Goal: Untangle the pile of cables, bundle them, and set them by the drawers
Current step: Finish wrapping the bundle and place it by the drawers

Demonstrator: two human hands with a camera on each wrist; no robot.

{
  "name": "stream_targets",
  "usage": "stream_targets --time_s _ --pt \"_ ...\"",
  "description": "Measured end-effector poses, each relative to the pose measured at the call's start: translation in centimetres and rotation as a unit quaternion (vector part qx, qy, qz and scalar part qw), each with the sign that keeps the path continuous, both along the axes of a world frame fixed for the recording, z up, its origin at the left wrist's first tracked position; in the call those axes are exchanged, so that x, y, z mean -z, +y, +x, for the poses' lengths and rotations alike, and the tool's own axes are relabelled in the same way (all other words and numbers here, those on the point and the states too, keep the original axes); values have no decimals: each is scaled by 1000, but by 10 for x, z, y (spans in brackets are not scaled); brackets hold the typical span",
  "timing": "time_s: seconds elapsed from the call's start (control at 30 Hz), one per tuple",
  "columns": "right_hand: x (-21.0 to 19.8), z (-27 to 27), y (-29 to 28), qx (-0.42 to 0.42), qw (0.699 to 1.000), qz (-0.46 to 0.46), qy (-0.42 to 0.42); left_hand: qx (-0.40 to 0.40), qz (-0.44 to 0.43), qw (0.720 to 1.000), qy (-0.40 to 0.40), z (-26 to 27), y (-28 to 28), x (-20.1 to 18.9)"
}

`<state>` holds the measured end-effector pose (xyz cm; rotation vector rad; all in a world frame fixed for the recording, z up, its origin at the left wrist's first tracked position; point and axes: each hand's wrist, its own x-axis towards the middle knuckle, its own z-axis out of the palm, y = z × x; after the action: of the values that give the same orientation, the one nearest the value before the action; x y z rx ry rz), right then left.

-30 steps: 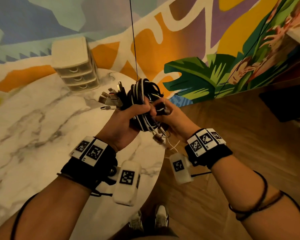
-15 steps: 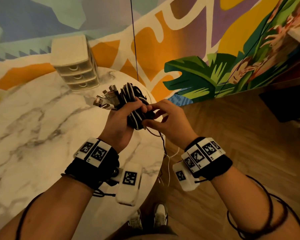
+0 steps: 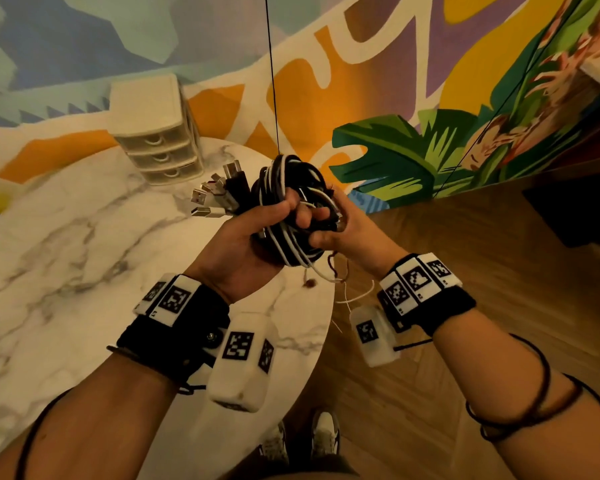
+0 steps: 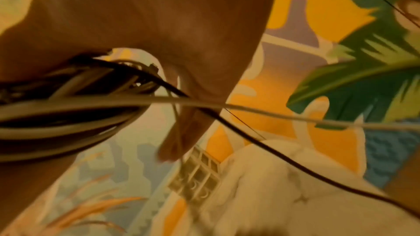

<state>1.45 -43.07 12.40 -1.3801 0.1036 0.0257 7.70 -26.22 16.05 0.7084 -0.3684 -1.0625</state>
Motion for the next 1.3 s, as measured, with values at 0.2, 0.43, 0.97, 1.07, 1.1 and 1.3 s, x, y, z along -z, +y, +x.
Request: stream_targets --time_s 0.2,0.43,0.97,1.07,1.1,1.3 --pt "8 3 16 71 996 50 -14 -28 8 999 -40 4 -2 -1" --pt "14 0 24 49 998 -4 28 -119 57 989 -72 3 -12 2" --pt "23 14 -32 -153 756 -624 130 177 237 912 -283 2 17 -9" --pt "1 16 -35 -176 764 -607 130 192 337 826 -410 -7 13 -5" --pt "-4 15 -34 -180 773 -595 129 186 346 805 -444 -7 12 -5" --pt "-22 10 -20 -159 807 -554 130 181 371 729 -546 -12 12 13"
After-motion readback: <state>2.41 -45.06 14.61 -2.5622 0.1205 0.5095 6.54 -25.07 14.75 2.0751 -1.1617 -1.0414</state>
